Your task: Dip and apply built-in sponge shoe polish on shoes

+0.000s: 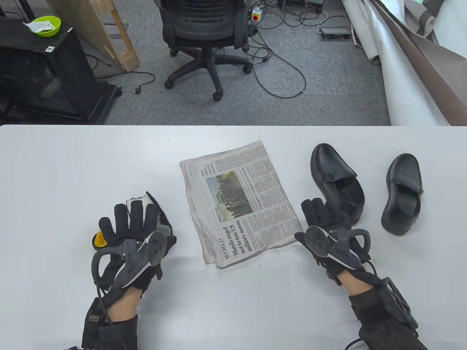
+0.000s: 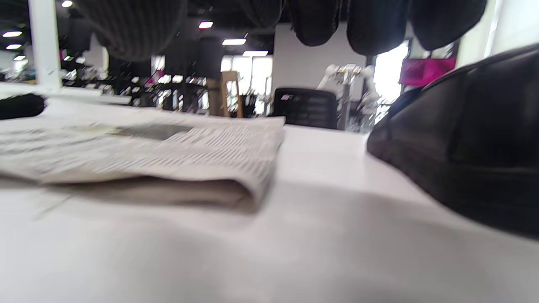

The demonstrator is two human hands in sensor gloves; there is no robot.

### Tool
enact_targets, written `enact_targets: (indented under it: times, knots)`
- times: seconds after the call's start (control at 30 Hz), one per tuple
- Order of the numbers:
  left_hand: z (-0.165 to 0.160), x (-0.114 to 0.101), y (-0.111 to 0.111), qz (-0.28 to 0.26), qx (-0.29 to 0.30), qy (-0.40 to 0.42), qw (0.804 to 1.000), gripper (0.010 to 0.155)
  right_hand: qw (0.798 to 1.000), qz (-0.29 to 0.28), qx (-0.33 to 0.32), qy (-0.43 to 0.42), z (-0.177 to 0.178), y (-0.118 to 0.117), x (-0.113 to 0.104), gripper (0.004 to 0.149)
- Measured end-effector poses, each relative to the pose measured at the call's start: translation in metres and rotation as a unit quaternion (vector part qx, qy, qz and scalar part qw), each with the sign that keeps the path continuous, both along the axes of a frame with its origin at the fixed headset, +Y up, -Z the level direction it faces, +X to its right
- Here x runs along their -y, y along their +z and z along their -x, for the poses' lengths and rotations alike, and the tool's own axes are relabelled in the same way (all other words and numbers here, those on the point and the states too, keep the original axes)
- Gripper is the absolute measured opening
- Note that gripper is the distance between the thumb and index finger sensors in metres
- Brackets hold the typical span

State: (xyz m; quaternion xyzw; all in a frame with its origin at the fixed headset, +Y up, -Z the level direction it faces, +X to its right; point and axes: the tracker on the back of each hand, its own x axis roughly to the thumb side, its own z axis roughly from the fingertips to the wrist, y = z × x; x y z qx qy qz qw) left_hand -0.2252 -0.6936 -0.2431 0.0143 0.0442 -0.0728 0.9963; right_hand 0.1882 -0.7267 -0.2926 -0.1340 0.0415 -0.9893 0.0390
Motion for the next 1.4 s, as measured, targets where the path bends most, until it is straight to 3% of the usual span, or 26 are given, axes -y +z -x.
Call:
enact_targets:
  times: [0.1, 0.23, 0.4, 0.5, 0.6, 0.8, 0.9, 1.03, 1.13, 1.4]
  knots:
    - [-0.001, 0.001, -0.001, 0.004, 0.003, 0.001, 1.000, 0.088, 0.997, 0.068, -0.032, 0.013, 0.020, -0.004, 0.011, 0.087]
    - [-0.002, 0.002, 0.000, 0.010, 0.004, 0.004, 1.000, 0.088, 0.993, 0.079, -0.041, 0.079, 0.038, -0.011, 0.022, 0.080]
    - [-0.002, 0.003, -0.001, 0.014, 0.003, 0.011, 1.000, 0.087, 0.990, 0.112, -0.036, 0.082, 0.045, -0.016, 0.035, 0.067]
    - [-0.003, 0.004, -0.001, 0.019, 0.005, 0.013, 1.000, 0.087, 0.993, 0.081, -0.039, 0.073, 0.044, -0.015, 0.033, 0.058]
    - [-0.004, 0.005, -0.002, 0.022, 0.008, 0.014, 1.000, 0.087, 0.996, -0.005, -0.044, 0.076, 0.042, -0.013, 0.034, 0.045]
    - [-0.004, 0.006, -0.003, 0.026, 0.007, 0.018, 0.999, 0.086, 0.998, -0.028, -0.040, 0.030, 0.035, -0.014, 0.030, 0.038]
    - [-0.004, 0.005, -0.003, 0.023, 0.010, 0.021, 0.999, 0.086, 0.996, -0.034, -0.011, -0.079, 0.019, -0.013, 0.014, 0.039]
    - [-0.009, 0.005, -0.002, 0.025, 0.022, 0.026, 0.999, 0.086, 0.976, -0.082, 0.020, -0.200, 0.000, -0.005, -0.010, 0.039]
    - [-0.012, 0.006, -0.002, 0.031, 0.034, 0.030, 0.998, 0.086, 0.957, -0.079, 0.021, -0.277, -0.009, 0.000, -0.021, 0.039]
    - [-0.015, 0.007, -0.001, 0.034, 0.041, 0.035, 0.998, 0.086, 0.874, -0.089, 0.022, -0.477, -0.034, 0.006, -0.039, 0.039]
